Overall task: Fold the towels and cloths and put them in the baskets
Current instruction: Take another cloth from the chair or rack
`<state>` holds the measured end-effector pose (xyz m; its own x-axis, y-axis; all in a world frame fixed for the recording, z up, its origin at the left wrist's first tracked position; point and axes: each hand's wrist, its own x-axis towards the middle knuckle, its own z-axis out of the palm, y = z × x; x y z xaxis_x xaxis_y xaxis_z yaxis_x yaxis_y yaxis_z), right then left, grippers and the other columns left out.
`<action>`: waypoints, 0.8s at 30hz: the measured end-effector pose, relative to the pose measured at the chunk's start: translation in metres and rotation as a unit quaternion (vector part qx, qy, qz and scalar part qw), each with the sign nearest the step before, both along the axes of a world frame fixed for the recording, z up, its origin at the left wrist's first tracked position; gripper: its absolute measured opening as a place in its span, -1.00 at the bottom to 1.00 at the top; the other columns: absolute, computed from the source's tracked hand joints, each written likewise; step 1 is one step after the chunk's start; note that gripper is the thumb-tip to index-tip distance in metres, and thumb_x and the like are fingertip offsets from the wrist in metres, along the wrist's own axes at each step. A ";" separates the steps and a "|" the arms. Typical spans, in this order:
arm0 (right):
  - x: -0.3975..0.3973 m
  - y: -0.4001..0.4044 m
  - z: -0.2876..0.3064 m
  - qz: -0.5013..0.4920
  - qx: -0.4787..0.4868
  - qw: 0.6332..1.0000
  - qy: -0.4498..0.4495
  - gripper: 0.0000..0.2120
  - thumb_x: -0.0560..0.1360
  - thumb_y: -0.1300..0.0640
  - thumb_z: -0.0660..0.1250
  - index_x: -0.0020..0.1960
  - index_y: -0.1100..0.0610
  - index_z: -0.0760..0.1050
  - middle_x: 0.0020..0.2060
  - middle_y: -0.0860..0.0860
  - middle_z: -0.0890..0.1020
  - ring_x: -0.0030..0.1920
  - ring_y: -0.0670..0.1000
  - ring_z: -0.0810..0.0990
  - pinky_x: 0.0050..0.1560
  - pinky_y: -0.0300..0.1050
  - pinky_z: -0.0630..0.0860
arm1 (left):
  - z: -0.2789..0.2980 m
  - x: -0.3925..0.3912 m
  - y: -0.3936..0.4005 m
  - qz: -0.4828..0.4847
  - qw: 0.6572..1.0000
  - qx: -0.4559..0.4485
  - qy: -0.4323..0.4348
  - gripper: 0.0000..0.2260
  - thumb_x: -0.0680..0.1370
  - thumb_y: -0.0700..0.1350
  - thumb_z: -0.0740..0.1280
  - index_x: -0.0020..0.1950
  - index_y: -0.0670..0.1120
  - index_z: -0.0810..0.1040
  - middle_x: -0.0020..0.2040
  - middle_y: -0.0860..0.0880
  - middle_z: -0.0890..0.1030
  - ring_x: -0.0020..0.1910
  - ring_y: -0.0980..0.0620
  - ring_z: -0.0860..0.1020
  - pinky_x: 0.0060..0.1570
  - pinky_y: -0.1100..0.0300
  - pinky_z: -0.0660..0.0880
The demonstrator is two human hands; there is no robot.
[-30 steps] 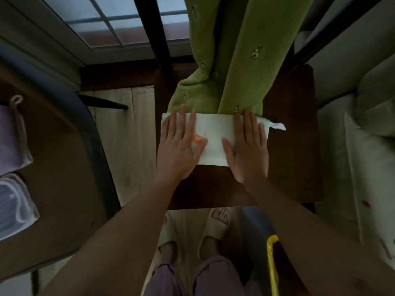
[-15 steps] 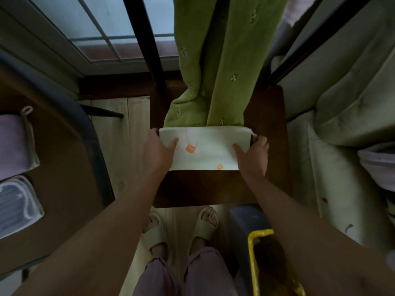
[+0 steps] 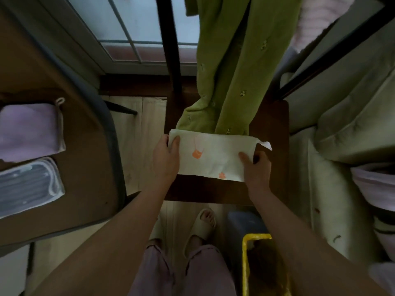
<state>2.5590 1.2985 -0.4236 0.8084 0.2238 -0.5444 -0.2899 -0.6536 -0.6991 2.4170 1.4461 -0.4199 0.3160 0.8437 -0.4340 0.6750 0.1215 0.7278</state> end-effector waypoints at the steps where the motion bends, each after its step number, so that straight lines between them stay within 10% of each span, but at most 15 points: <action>1: -0.007 0.005 0.008 0.009 0.016 1.000 0.013 -0.81 0.52 0.10 0.37 0.06 0.14 0.44 -0.06 0.02 0.56 -0.07 0.00 0.55 -0.07 -0.10 0.53 | 0.008 -0.006 0.003 0.008 1.000 -0.001 -0.018 -0.82 0.63 0.07 0.17 0.06 -0.02 0.44 -0.13 0.04 0.52 -0.18 0.13 0.52 -0.24 0.29 0.45; 9: -0.115 0.103 0.036 0.038 0.077 0.992 0.089 -0.65 0.58 -0.05 0.23 0.23 0.17 0.49 0.08 0.05 0.58 0.04 0.04 0.56 0.05 -0.05 0.52 | 0.039 -0.136 0.073 0.105 0.994 0.039 -0.015 -0.81 0.60 -0.04 0.26 0.01 -0.16 0.52 -0.15 -0.01 0.54 -0.16 0.04 0.50 -0.26 0.23 0.37; 16: -0.278 0.199 0.033 0.152 0.069 0.981 0.094 -0.88 0.61 -0.04 0.16 -0.08 -0.10 0.43 -0.04 -0.02 0.57 0.01 0.05 0.59 0.09 0.10 0.56 | 0.040 -0.321 0.135 0.265 0.961 0.063 0.048 -0.71 0.61 -0.02 0.25 0.00 -0.26 0.56 -0.12 -0.15 0.56 -0.11 -0.04 0.48 -0.19 0.25 0.27; 24: -0.383 0.269 0.010 0.240 0.018 0.971 -0.007 -0.74 0.62 0.06 0.16 0.13 0.20 0.52 -0.08 0.01 0.59 -0.09 -0.01 0.56 -0.11 -0.13 0.45 | 0.015 -0.436 0.183 0.349 0.937 0.020 0.027 -0.66 0.59 0.02 0.28 0.19 -0.21 0.57 -0.04 -0.06 0.59 -0.09 0.06 0.52 -0.26 0.38 0.40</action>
<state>2.1761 1.5670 -0.4136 0.6140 0.5943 -0.5194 0.0511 -0.6866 -0.7253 1.9811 1.6295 -0.4045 -0.3395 0.8525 -0.3975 0.4770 0.5203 0.7084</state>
